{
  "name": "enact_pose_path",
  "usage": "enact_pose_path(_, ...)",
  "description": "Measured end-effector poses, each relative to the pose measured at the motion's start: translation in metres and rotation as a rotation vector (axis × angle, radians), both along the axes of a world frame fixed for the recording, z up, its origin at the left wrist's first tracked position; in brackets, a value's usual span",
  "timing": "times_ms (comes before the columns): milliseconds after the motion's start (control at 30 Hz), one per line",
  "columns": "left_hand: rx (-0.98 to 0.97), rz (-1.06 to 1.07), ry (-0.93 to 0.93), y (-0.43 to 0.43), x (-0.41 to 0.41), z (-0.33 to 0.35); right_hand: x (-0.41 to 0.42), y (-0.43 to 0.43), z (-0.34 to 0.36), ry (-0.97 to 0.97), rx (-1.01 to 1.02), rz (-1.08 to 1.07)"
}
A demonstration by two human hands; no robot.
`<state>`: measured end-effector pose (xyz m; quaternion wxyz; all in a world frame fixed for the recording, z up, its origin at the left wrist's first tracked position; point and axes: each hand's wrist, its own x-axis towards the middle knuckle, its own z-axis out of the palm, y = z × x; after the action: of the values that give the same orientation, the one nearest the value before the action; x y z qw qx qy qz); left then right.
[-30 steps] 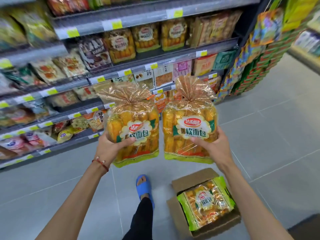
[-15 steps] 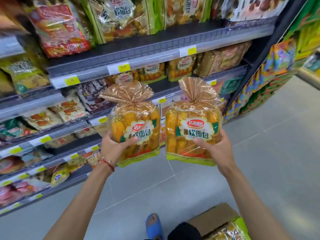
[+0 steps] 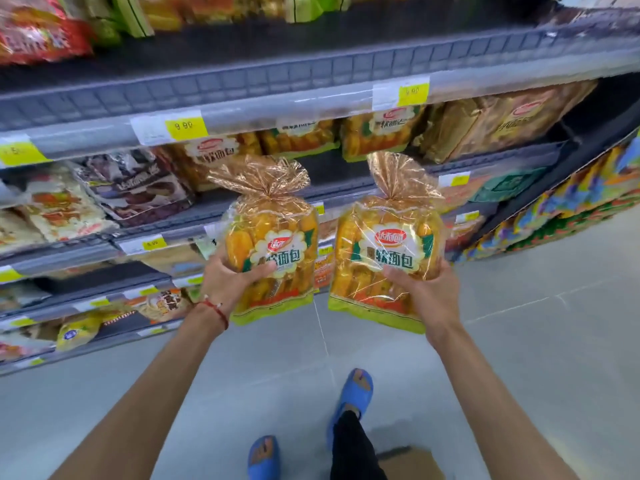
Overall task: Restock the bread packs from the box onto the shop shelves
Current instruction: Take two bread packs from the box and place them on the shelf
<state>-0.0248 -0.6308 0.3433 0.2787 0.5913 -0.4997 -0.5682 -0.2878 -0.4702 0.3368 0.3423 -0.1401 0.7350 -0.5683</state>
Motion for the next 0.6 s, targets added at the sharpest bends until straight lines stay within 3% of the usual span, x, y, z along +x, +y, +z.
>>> enact_pose_path(333, -0.084, 0.078, -0.009, -0.072, -0.101, -0.069, -0.094, -0.083, -0.077, 0.029, -0.033, 0.047)
enact_pose_path(600, -0.183, 0.064, 0.173, -0.118, -0.122, -0.083, -0.135, -0.125, -0.101, 0.105, -0.122, 0.065)
